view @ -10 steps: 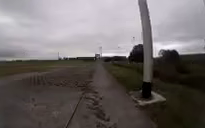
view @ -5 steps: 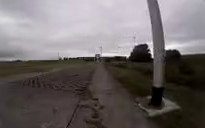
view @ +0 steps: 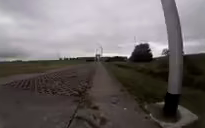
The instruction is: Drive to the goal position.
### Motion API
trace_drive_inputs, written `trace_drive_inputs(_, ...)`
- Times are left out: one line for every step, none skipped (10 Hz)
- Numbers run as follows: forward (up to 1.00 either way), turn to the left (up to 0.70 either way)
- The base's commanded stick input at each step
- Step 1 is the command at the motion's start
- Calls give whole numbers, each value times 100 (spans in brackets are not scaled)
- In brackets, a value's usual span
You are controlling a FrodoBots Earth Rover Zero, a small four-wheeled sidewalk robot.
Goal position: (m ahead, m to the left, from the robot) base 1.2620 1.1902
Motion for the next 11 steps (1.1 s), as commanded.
trace_drive_inputs(70, -1)
trace_drive_inputs(70, -6)
trace_drive_inputs(70, -12)
trace_drive_inputs(70, -17)
trace_drive_inputs(70, -22)
trace_drive_inputs(70, -27)
trace_drive_inputs(70, -33)
trace_drive_inputs(70, -33)
trace_drive_inputs(70, -30)
trace_drive_inputs(70, -27)
trace_drive_inputs(70, -23)
